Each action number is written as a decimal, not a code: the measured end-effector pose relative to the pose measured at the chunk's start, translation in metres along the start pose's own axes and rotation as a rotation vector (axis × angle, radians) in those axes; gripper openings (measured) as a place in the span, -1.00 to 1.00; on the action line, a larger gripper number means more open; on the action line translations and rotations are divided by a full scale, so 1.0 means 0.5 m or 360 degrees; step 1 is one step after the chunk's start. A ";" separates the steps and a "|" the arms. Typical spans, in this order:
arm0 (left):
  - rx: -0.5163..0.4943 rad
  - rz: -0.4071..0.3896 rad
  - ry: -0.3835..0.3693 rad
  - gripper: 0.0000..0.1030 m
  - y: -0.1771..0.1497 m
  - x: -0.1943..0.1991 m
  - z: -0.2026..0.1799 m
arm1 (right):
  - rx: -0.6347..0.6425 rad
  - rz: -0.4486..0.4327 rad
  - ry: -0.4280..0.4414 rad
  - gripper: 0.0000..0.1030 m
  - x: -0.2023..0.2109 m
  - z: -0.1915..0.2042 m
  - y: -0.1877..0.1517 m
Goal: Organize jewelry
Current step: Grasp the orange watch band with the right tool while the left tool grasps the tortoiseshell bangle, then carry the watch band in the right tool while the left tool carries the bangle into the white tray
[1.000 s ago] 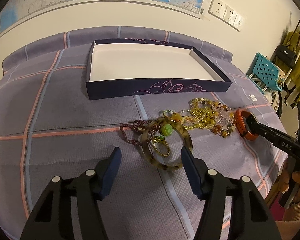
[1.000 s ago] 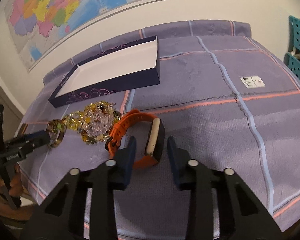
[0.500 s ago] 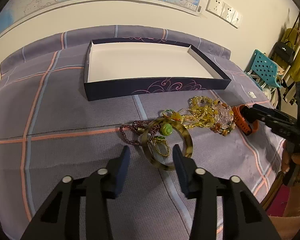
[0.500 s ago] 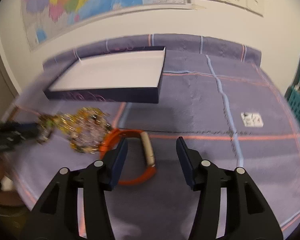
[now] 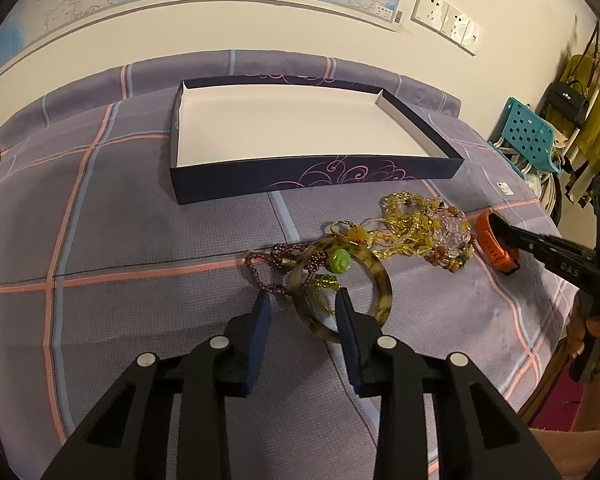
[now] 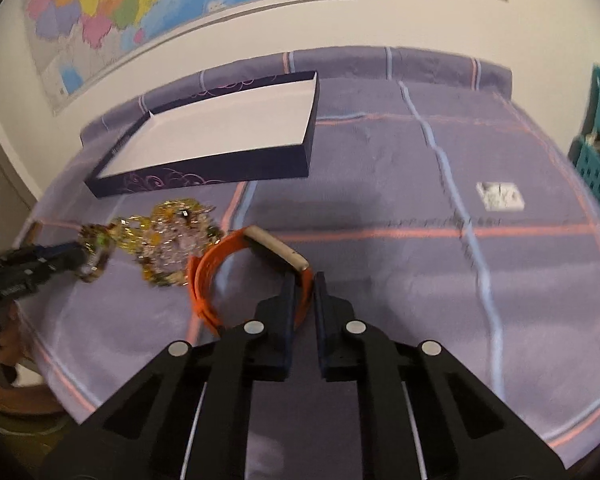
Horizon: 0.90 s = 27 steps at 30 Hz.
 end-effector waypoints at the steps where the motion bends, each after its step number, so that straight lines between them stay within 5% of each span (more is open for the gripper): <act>1: 0.0000 0.0002 0.0002 -0.47 0.000 0.000 0.002 | 0.0033 -0.0004 -0.0025 -0.82 -0.004 -0.003 0.003; 7: -0.0020 0.0029 -0.0007 -0.51 0.003 -0.002 0.003 | -0.0002 -0.0005 -0.0014 -0.56 0.004 -0.013 0.004; 11: -0.0066 0.0037 0.0018 -0.52 0.005 -0.008 -0.002 | -0.0033 0.0025 0.0010 -0.61 0.000 -0.010 -0.009; 15: -0.0081 0.0036 0.0056 -0.84 0.004 -0.009 0.001 | -0.0079 0.0013 0.0017 -0.89 -0.006 -0.014 -0.007; 27: 0.0009 -0.0009 -0.0018 -0.89 0.018 0.035 0.019 | -0.0064 -0.0092 0.0056 -0.89 0.015 -0.007 0.029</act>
Point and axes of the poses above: each gripper's, at about its wrist camera, not at the fingertips, and x roughly against the way its jaws point, z to its left, y to its top, the point moved 5 cm from there along -x, roughly the way its jaws point, and after that the axes turned 15 degrees about -z, right-handed, at the moved point
